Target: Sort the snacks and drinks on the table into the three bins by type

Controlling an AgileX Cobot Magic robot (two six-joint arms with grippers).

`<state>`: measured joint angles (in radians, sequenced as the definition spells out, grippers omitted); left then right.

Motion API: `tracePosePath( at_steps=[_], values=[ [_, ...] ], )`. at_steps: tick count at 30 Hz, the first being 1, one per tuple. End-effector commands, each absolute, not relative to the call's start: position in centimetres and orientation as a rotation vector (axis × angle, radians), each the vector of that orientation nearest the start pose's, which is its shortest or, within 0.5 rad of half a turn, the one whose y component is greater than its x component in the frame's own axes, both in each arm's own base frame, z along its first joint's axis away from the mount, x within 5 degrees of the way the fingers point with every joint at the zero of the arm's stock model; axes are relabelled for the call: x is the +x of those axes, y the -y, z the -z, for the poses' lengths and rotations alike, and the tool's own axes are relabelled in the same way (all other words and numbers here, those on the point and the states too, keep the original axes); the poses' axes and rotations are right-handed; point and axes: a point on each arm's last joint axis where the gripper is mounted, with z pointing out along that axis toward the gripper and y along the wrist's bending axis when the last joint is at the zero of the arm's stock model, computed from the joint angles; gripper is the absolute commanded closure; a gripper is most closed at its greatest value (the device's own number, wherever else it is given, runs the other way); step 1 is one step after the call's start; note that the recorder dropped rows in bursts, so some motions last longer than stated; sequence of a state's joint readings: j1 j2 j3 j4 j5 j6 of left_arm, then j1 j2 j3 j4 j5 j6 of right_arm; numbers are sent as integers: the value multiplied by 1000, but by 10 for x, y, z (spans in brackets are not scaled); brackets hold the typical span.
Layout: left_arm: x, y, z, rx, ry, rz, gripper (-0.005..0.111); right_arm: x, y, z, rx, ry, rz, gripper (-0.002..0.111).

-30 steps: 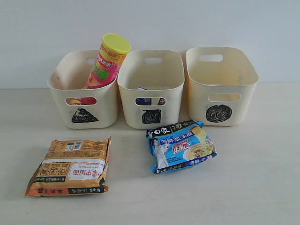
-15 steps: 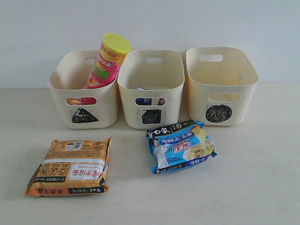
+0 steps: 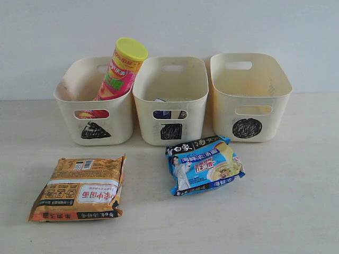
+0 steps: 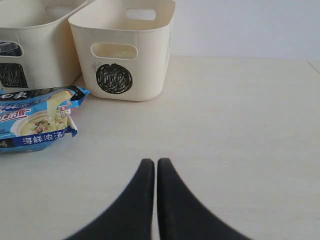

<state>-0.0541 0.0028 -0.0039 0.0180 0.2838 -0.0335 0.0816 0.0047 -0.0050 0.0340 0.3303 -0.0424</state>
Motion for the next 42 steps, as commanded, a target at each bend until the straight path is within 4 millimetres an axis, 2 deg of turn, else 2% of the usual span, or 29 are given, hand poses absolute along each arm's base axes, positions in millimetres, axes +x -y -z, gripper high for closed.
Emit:
tracePosePath(
  at_steps=[1, 13, 18, 23, 27, 29, 33, 37, 42],
  values=[
    [55, 3, -187, 24, -1769, 51, 102, 54, -5, -184, -91, -1803, -56, 109],
    [55, 3, -187, 24, -1769, 51, 102, 54, -5, -186, -90, -1785, -56, 109],
    [55, 3, -187, 24, -1769, 51, 102, 55, -5, -190, -148, -1734, 4, 109],
    [55, 3, -187, 24, -1769, 51, 102, 56, -4, -213, -91, -1481, -30, 109],
    [55, 3, -187, 24, -1769, 51, 102, 53, -2, -231, 116, -1282, -257, 109],
    [55, 3, -187, 24, -1769, 51, 102, 51, -2, -237, 123, -1211, -268, 109],
    [55, 3, -187, 24, -1769, 51, 102, 50, -2, -240, 148, -1212, -307, 109],
    [55, 3, -187, 24, -1769, 51, 102, 51, -2, -267, 147, -1197, -312, 109],
    [55, 3, -187, 24, -1769, 51, 102, 73, -5, -304, 124, -1335, -271, 109]
  ],
)
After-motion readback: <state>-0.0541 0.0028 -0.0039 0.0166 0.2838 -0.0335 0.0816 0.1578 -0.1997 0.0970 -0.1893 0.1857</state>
